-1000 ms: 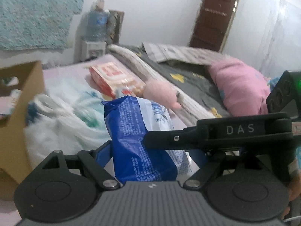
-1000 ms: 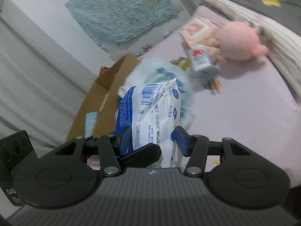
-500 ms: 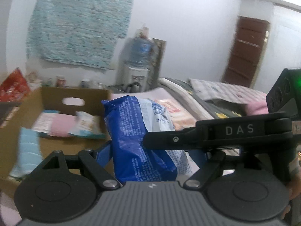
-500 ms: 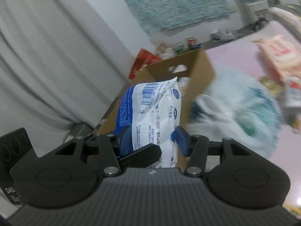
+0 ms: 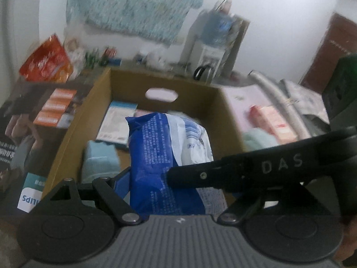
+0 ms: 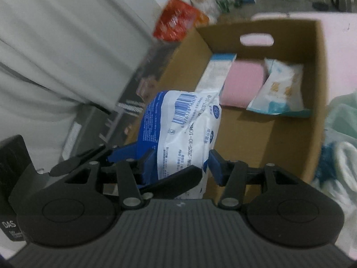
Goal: Organize soft objects
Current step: 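Carry the blue-and-white wipes pack with both tools and lower it into the box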
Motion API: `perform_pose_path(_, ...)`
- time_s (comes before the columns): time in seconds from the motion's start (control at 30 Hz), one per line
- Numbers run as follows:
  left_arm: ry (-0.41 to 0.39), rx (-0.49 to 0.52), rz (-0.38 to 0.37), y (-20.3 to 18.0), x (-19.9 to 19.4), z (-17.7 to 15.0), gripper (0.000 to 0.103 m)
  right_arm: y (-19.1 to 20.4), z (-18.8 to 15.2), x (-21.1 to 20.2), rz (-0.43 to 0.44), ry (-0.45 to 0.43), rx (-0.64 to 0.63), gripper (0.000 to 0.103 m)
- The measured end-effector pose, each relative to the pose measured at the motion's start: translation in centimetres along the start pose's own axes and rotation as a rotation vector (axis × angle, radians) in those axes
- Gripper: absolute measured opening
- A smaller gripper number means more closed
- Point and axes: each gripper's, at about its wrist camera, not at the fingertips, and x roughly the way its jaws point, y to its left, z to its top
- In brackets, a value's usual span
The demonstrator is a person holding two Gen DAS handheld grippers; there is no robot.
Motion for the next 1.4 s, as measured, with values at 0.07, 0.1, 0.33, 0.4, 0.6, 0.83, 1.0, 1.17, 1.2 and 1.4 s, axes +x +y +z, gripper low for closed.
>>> perform_pose_path(0.07, 0.049, -0.021, -0.002, 1.8, 1.7, 0.4, 0.086, 0.1, 0.6, 1.9, -0.027, 0.03, 0.013, 0.052)
perform_pose_path(0.1, 0.076, -0.03, -0.006, 2.5, 2.7, 0.7, 0.086, -0.1, 0.9, 2.8, -0.04, 0.045, 0.024, 0.052)
perform_pose_path(0.33, 0.192, -0.083, -0.045, 3.8, 6.7, 0.7, 0.082, -2.9, 2.4, 6.5, -0.109, 0.122, 0.108, 0.053)
perform_pose_path(0.4, 0.213, -0.094, -0.062, 3.9, 7.4, 0.7, 0.082, -3.3, 2.6, 7.0, -0.139, 0.136, 0.107, 0.053)
perform_pose_path(0.6, 0.324, -0.156, -0.07, 4.8, 10.6, 0.3, 0.082, -4.4, 3.1, 9.6, -0.204, 0.204, 0.105, 0.053)
perform_pose_path(0.83, 0.417, -0.209, -0.006, 6.1, 12.4, -0.3, 0.079, -6.1, 2.7, 12.7, -0.169, 0.244, 0.178, 0.055)
perform_pose_path(1.0, 0.405, -0.202, 0.038, 6.2, 12.0, 0.1, 0.079, -6.9, 2.6, 13.0, -0.115, 0.218, 0.252, 0.056)
perform_pose_path(1.17, 0.368, -0.215, 0.068, 6.5, 11.5, 0.2, 0.079, -7.7, 2.3, 13.0, -0.06, 0.168, 0.326, 0.057)
perform_pose_path(1.2, 0.367, -0.221, 0.066, 6.8, 11.7, 0.3, 0.079, -8.0, 2.3, 13.0, -0.051, 0.162, 0.34, 0.059)
perform_pose_path(1.4, 0.341, -0.264, 0.041, 7.2, 10.4, 0.5, 0.085, -9.0, 2.3, 12.5, 0.015, 0.148, 0.397, 0.07)
